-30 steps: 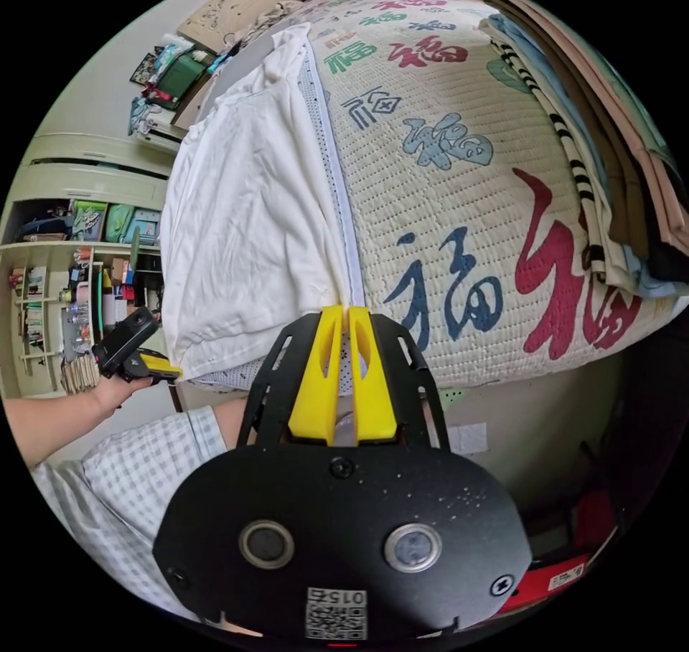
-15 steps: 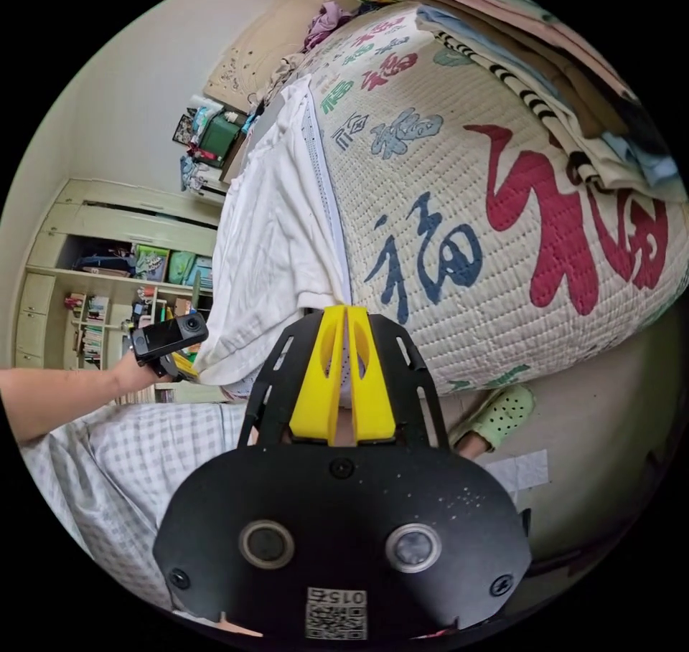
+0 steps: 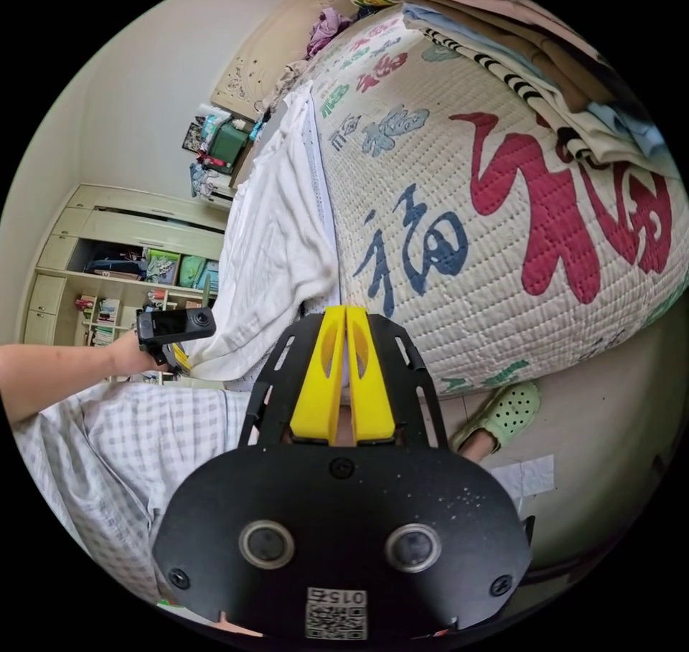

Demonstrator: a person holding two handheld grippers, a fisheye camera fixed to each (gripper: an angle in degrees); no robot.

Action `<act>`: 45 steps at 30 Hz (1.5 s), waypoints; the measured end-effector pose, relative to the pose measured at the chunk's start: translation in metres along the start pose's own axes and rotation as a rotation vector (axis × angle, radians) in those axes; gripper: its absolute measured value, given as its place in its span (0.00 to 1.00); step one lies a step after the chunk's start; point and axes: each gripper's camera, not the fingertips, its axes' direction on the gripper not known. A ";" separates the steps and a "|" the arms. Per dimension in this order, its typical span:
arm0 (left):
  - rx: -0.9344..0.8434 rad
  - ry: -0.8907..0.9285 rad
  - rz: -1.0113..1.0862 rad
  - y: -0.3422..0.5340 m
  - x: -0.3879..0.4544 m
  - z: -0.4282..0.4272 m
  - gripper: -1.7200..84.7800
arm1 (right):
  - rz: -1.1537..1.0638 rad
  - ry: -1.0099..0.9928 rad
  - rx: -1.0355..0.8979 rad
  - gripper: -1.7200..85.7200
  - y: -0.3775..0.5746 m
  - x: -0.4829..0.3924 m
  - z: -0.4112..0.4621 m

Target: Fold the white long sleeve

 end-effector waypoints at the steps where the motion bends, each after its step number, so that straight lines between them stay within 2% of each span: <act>1: -0.001 -0.001 0.002 0.000 0.000 0.002 0.02 | -0.004 0.002 -0.005 0.01 0.000 0.001 0.001; 8: 0.033 0.048 -0.008 0.007 0.000 0.055 0.02 | 0.064 -0.045 -0.028 0.01 -0.009 0.006 -0.004; 14: 0.236 0.170 -0.113 0.032 -0.009 0.125 0.02 | 0.168 0.005 -0.103 0.01 -0.024 -0.004 -0.011; 16: 0.323 0.284 -0.208 0.042 -0.021 0.153 0.02 | 0.182 0.024 -0.129 0.02 -0.032 -0.011 -0.016; 18: 0.443 0.493 -0.321 0.057 -0.036 0.198 0.02 | 0.177 0.060 -0.148 0.02 -0.040 -0.022 -0.022; 19: 0.470 0.543 -0.344 0.061 -0.039 0.210 0.02 | 0.168 0.095 -0.143 0.03 -0.046 -0.030 -0.028; 21: 0.590 0.758 -0.405 0.072 -0.052 0.263 0.02 | 0.110 0.099 -0.080 0.05 -0.057 -0.048 -0.044; 22: 0.618 0.815 -0.415 0.074 -0.055 0.277 0.02 | 0.072 0.095 -0.063 0.08 -0.068 -0.061 -0.053; 24: 0.702 1.085 -0.436 0.077 -0.066 0.336 0.02 | -0.010 0.110 -0.093 0.09 -0.090 -0.086 -0.059; 27: 0.769 1.364 -0.407 0.072 -0.074 0.405 0.03 | -0.167 0.237 -0.166 0.11 -0.131 -0.136 -0.060; 32: 0.837 1.469 -0.315 0.066 -0.080 0.474 0.04 | -0.355 0.444 -0.320 0.12 -0.226 -0.212 -0.037; 35: 0.876 1.452 -0.275 0.066 -0.080 0.499 0.05 | -0.380 0.556 -0.427 0.14 -0.284 -0.225 -0.012; 37: 0.894 1.462 -0.286 0.067 -0.080 0.515 0.05 | -0.319 0.479 -0.518 0.14 -0.316 -0.219 0.001; 39: 0.918 1.547 -0.281 0.067 -0.079 0.537 0.06 | -0.276 0.415 -0.575 0.13 -0.342 -0.216 0.011; 45: 0.917 1.641 -0.366 0.077 -0.080 0.585 0.08 | -0.275 0.564 -0.706 0.08 -0.404 -0.226 0.041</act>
